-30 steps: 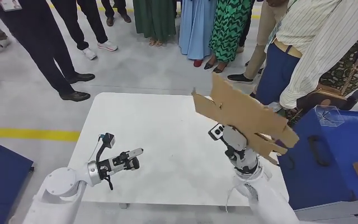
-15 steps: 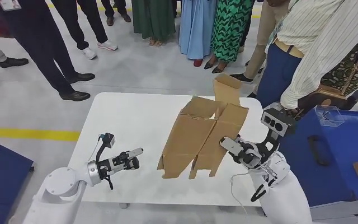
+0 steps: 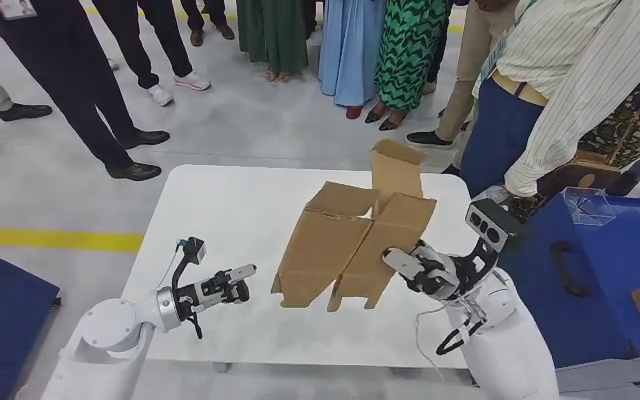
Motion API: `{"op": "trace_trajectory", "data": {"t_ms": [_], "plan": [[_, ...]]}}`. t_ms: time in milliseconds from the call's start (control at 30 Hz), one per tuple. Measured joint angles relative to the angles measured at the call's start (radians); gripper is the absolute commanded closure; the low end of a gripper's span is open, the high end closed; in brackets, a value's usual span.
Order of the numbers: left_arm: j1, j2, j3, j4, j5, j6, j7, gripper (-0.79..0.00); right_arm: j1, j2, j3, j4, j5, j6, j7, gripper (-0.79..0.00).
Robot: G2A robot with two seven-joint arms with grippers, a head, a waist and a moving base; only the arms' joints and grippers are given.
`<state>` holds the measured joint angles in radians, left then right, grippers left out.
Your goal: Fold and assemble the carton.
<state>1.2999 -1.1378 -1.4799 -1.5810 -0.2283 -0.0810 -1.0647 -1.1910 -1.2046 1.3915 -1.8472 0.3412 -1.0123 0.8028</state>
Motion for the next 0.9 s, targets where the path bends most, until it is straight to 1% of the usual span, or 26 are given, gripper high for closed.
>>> {"op": "trace_trajectory", "data": {"t_ms": [100, 167, 233, 300, 333, 400, 533, 567, 900], "plan": [[0.000, 0.000, 0.000, 0.000, 0.000, 0.000, 0.000, -0.785, 0.020, -0.012, 0.092, -0.069, -0.269, 0.000, -0.095, 0.000], [0.000, 0.000, 0.000, 0.000, 0.000, 0.000, 0.000, -0.785, 0.044, -0.023, 0.137, -0.122, -0.536, 0.000, -0.219, 0.000], [0.000, 0.000, 0.000, 0.000, 0.000, 0.000, 0.000, -0.785, 0.051, -0.025, 0.147, -0.144, -0.779, 0.000, -0.329, 0.000], [0.000, 0.000, 0.000, 0.000, 0.000, 0.000, 0.000, -0.785, 0.050, -0.024, 0.144, -0.137, -0.909, 0.000, -0.348, 0.000], [0.000, 0.000, 0.000, 0.000, 0.000, 0.000, 0.000, -0.785, 0.049, -0.024, 0.143, -0.135, -0.953, 0.000, -0.319, 0.000], [0.000, 0.000, 0.000, 0.000, 0.000, 0.000, 0.000, -0.785, 0.049, -0.024, 0.143, -0.135, -0.954, 0.000, -0.269, 0.000], [0.000, 0.000, 0.000, 0.000, 0.000, 0.000, 0.000, -0.785, 0.050, -0.024, 0.143, -0.136, -0.748, 0.000, -0.262, 0.000], [0.000, 0.000, 0.000, 0.000, 0.000, 0.000, 0.000, -0.785, 0.050, -0.024, 0.143, -0.136, -0.724, 0.000, -0.262, 0.000], [0.000, 0.000, 0.000, 0.000, 0.000, 0.000, 0.000, -0.785, 0.050, -0.024, 0.143, -0.136, -0.716, 0.000, -0.262, 0.000]]}}
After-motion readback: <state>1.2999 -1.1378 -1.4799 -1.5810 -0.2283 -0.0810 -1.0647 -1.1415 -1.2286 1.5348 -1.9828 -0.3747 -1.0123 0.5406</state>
